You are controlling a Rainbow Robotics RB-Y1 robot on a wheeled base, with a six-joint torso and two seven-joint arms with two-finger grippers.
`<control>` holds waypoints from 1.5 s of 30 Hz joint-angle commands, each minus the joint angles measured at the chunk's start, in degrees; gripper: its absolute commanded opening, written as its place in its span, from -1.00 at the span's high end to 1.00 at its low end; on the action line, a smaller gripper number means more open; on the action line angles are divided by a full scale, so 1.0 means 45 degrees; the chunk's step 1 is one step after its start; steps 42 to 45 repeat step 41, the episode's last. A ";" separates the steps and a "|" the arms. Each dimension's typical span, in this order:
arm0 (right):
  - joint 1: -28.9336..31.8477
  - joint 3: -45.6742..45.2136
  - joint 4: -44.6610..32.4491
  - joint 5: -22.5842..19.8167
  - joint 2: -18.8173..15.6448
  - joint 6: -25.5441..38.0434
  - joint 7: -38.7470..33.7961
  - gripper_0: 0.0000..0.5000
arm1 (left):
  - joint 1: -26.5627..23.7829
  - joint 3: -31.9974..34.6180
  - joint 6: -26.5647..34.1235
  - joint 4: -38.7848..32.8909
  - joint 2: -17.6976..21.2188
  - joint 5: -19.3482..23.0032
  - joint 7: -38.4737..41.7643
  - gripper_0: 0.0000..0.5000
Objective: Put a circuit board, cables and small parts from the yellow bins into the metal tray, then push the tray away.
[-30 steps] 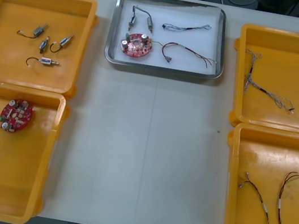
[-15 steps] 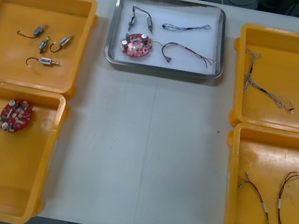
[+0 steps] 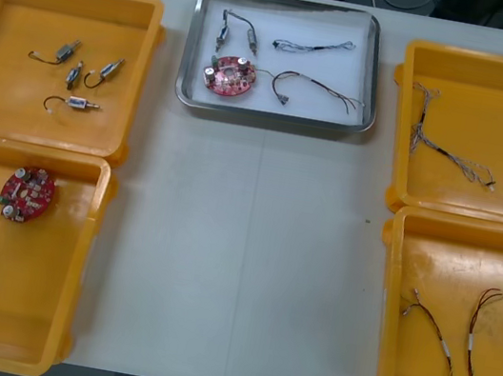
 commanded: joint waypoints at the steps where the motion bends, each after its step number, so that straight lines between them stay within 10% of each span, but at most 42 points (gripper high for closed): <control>1: 0.0191 0.0147 -0.0268 -0.0103 -0.0315 0.0038 0.0568 -1.00 | 0.0242 -0.0113 -0.0122 -0.0316 -0.0080 -0.0125 -0.0323 -1.00; 45: 0.0191 0.0147 -0.0268 -0.0103 -0.0315 0.0038 0.0568 -1.00 | 0.0242 -0.0113 -0.0122 -0.0316 -0.0080 -0.0125 -0.0323 -1.00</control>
